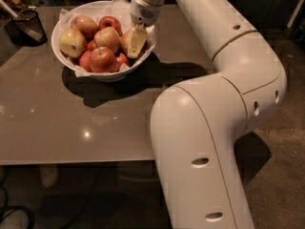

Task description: Pick apple from white bowl

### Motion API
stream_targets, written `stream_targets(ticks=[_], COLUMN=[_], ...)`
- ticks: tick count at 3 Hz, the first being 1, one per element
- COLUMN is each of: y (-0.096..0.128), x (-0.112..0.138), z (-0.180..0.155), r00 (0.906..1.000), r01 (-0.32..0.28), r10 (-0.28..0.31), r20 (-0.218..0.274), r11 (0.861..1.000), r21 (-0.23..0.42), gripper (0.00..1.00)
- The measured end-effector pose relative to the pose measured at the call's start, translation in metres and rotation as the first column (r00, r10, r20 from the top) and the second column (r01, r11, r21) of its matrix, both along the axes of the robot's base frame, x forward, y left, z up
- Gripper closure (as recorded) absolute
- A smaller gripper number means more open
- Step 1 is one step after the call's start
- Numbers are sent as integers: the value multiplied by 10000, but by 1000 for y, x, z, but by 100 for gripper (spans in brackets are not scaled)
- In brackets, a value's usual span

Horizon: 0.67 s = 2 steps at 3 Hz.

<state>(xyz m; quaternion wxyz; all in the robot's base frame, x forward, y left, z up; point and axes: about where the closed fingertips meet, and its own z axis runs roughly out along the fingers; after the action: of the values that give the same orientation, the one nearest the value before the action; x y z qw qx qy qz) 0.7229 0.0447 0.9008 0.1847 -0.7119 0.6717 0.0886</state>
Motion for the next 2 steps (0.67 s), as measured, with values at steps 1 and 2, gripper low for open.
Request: stream_targets(ticks=[1, 2], y=[1, -1], x=[-7, -21], z=[26, 59], r00=[9993, 9978], r01=[224, 423], r10=[-228, -441], r20=[292, 496], r11=[9996, 9984], r21=[152, 374], gripper=[100, 100])
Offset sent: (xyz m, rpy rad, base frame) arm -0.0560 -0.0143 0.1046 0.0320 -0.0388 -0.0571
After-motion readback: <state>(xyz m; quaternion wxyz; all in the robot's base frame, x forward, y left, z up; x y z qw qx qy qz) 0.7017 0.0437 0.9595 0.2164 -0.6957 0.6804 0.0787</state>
